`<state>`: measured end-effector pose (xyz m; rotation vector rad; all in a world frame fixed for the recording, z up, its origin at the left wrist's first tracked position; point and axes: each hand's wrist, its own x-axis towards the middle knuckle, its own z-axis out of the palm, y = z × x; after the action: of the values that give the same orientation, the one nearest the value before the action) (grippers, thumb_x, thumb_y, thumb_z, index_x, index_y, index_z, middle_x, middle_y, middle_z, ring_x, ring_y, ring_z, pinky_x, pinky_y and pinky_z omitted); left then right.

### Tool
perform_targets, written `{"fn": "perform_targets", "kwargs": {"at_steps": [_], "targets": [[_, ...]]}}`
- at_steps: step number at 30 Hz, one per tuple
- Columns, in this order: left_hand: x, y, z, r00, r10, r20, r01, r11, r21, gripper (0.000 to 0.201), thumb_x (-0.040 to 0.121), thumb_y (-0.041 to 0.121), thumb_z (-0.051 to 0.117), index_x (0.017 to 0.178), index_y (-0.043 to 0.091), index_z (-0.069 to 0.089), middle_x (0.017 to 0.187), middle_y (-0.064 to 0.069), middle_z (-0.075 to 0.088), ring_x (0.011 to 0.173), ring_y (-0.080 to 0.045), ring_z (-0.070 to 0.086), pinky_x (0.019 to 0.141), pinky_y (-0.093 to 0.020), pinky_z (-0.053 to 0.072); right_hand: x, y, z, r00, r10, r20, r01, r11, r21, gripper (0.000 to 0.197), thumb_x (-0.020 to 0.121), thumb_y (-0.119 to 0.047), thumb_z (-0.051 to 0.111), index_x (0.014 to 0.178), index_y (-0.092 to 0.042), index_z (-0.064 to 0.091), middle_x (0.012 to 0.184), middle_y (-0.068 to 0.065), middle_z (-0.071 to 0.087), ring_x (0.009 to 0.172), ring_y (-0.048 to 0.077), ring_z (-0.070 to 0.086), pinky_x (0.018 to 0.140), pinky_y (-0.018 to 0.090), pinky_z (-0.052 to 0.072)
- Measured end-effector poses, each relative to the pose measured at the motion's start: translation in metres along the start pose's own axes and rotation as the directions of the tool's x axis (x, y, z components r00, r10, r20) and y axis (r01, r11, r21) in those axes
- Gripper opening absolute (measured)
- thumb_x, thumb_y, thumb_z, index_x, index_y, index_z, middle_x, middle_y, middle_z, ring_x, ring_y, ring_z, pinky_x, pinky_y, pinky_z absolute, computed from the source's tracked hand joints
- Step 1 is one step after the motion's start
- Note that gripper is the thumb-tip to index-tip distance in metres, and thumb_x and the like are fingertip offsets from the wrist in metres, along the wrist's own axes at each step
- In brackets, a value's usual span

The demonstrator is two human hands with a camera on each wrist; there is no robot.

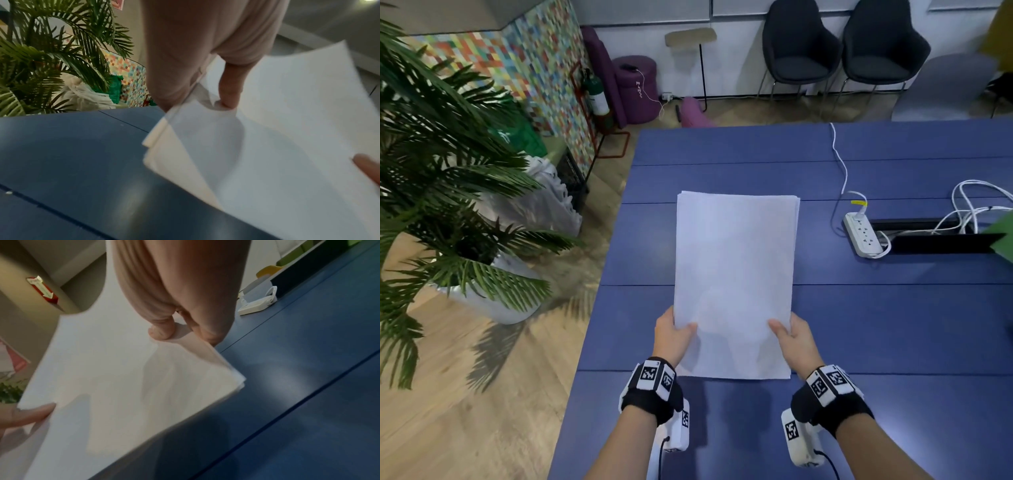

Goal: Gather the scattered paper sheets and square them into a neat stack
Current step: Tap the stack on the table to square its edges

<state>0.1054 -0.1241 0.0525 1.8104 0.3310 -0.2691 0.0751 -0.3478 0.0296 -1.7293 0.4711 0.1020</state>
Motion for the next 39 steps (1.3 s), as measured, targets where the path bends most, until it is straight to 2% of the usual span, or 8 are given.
{"fn": "perform_targets", "kwargs": {"at_steps": [4, 6, 13, 16, 21, 24, 30, 39], "targets": [[-0.010, -0.007, -0.003, 0.959, -0.059, 0.278, 0.022, 0.991, 0.132, 0.044, 0.082, -0.002, 0.051, 0.121, 0.013, 0.039, 0.111, 0.002, 0.056, 0.103, -0.012, 0.056, 0.088, -0.019, 0.047, 0.011, -0.002, -0.008, 0.998, 0.042, -0.040, -0.042, 0.999, 0.011, 0.025, 0.096, -0.009, 0.046, 0.118, -0.014, 0.058, 0.110, 0.003, 0.066, 0.103, 0.021, 0.060, 0.093, 0.034, 0.046], [-0.009, -0.014, -0.003, 0.947, -0.108, 0.302, 0.041, 0.975, 0.218, 0.043, 0.087, 0.001, 0.046, 0.126, 0.012, 0.035, 0.116, 0.002, 0.051, 0.111, -0.015, 0.051, 0.097, -0.024, 0.040, 0.021, 0.000, -0.010, 0.994, 0.103, -0.020, -0.103, 0.995, -0.008, 0.026, 0.097, -0.011, 0.045, 0.119, -0.011, 0.057, 0.109, 0.003, 0.064, 0.102, 0.022, 0.059, 0.089, 0.031, 0.044], [0.022, -0.050, 0.020, 0.955, -0.221, 0.199, 0.173, 0.958, 0.230, 0.047, 0.081, -0.002, 0.038, 0.127, 0.006, 0.039, 0.127, -0.006, 0.052, 0.115, -0.022, 0.051, 0.106, -0.036, 0.040, 0.058, 0.027, -0.001, 0.978, 0.208, -0.001, -0.207, 0.971, -0.120, 0.027, 0.095, -0.008, 0.046, 0.120, -0.003, 0.058, 0.121, 0.015, 0.063, 0.110, 0.032, 0.059, 0.098, 0.043, 0.046], [0.020, -0.048, 0.030, 0.951, -0.257, 0.174, 0.214, 0.949, 0.230, 0.053, 0.085, -0.005, 0.036, 0.136, 0.007, 0.029, 0.125, -0.001, 0.047, 0.121, -0.024, 0.047, 0.107, -0.030, 0.034, 0.058, 0.040, -0.002, 0.966, 0.252, -0.064, -0.260, 0.937, -0.232, 0.032, 0.093, -0.007, 0.046, 0.124, -0.003, 0.051, 0.124, 0.015, 0.059, 0.111, 0.032, 0.056, 0.095, 0.038, 0.045], [0.016, -0.054, 0.042, 0.947, -0.301, 0.108, 0.252, 0.910, 0.328, 0.076, 0.088, 0.007, 0.045, 0.149, 0.008, 0.000, 0.155, -0.016, 0.015, 0.144, -0.031, 0.018, 0.117, -0.036, 0.017, 0.045, 0.063, -0.002, 0.972, 0.203, -0.115, -0.231, 0.909, -0.346, 0.058, 0.083, -0.003, 0.049, 0.139, -0.018, 0.040, 0.123, 0.014, 0.057, 0.105, 0.034, 0.058, 0.094, 0.038, 0.046], [0.014, -0.054, 0.043, 0.970, -0.238, 0.058, 0.190, 0.881, 0.433, 0.092, 0.080, 0.018, 0.062, 0.148, 0.006, 0.001, 0.147, -0.015, 0.020, 0.138, -0.031, 0.020, 0.113, -0.032, 0.021, 0.041, 0.070, 0.002, 0.983, 0.110, -0.148, -0.162, 0.897, -0.411, 0.060, 0.080, 0.003, 0.047, 0.136, -0.018, 0.046, 0.114, 0.021, 0.056, 0.080, 0.027, 0.054, 0.083, 0.034, 0.047], [0.010, -0.055, 0.046, 0.974, -0.183, 0.131, 0.070, 0.797, 0.600, 0.131, 0.057, 0.017, 0.080, 0.145, 0.002, -0.017, 0.149, -0.012, 0.008, 0.139, -0.031, 0.013, 0.113, -0.029, 0.020, 0.036, 0.065, 0.002, 0.981, 0.089, -0.170, -0.162, 0.858, -0.487, 0.058, 0.084, 0.005, 0.047, 0.137, -0.019, 0.047, 0.105, 0.016, 0.048, 0.082, 0.025, 0.047, 0.082, 0.031, 0.043], [-0.004, -0.059, 0.046, 0.989, -0.116, 0.088, 0.018, 0.699, 0.715, 0.114, 0.066, 0.017, 0.069, 0.147, 0.005, -0.010, 0.152, -0.009, 0.013, 0.138, -0.029, 0.021, 0.111, -0.033, 0.028, 0.027, 0.057, 0.005, 0.970, 0.131, -0.205, -0.215, 0.857, -0.469, 0.051, 0.089, 0.001, 0.051, 0.139, -0.005, 0.042, 0.132, 0.018, 0.037, 0.107, 0.033, 0.053, 0.099, 0.034, 0.040]]}}
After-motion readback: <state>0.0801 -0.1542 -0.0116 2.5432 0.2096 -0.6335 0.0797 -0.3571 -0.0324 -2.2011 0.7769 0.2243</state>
